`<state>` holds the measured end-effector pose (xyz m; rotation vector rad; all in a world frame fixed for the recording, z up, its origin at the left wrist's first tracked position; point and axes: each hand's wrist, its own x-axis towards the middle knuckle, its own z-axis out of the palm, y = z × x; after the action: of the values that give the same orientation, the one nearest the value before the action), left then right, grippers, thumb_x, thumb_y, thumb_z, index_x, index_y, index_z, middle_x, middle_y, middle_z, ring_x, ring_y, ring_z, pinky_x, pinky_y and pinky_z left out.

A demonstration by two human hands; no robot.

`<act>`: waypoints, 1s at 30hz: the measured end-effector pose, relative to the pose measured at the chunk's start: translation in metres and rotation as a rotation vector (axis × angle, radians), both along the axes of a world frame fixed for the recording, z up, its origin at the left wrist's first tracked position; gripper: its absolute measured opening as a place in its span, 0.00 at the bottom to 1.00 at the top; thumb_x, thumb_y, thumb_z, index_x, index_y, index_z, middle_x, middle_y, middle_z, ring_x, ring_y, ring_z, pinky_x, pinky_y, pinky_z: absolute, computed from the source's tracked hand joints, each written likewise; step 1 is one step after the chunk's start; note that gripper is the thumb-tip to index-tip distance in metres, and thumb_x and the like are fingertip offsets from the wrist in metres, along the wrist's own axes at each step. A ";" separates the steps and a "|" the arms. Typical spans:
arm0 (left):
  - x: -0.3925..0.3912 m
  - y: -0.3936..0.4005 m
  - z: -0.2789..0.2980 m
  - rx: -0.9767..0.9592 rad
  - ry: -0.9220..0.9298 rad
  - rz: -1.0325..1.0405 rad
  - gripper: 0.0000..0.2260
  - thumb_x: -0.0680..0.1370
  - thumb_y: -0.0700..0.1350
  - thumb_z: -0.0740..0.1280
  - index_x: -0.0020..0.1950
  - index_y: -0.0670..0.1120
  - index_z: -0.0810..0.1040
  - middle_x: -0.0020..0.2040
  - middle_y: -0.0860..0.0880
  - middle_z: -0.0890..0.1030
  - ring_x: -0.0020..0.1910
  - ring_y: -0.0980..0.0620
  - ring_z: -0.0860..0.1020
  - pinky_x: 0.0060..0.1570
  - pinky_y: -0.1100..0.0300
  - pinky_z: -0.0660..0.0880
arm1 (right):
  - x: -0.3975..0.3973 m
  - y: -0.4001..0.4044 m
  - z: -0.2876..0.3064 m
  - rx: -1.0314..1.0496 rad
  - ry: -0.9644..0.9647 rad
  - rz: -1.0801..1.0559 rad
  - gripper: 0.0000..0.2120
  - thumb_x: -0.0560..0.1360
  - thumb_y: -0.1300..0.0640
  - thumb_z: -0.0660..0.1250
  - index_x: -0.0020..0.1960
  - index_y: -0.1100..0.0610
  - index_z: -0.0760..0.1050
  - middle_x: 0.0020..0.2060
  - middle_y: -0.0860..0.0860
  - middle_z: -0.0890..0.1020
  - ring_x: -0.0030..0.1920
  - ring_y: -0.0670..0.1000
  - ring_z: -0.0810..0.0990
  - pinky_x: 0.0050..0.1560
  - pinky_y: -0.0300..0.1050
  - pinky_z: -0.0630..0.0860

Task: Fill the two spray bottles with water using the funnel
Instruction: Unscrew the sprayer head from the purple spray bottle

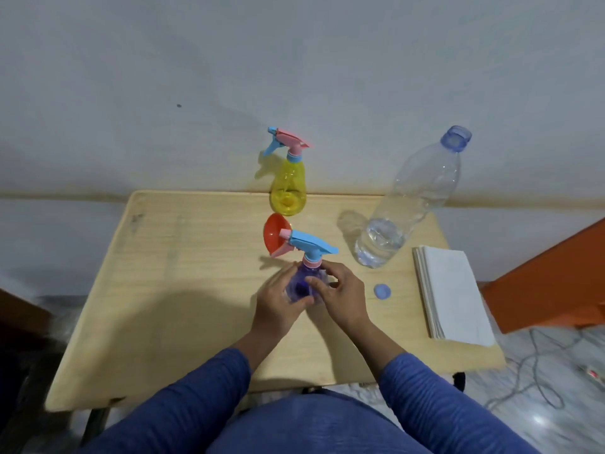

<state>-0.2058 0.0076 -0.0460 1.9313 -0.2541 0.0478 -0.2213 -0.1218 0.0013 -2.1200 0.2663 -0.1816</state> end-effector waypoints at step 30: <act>-0.001 -0.014 -0.015 0.158 -0.018 0.002 0.27 0.64 0.48 0.76 0.62 0.51 0.74 0.52 0.60 0.77 0.50 0.61 0.76 0.50 0.69 0.73 | 0.014 -0.025 0.010 -0.006 -0.219 0.234 0.27 0.69 0.56 0.71 0.66 0.43 0.70 0.50 0.51 0.77 0.50 0.44 0.75 0.53 0.41 0.75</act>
<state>-0.2070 -0.0067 -0.0605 2.0893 -0.2742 0.0475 -0.2074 -0.1463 0.0111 -2.0965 -0.1116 -0.2740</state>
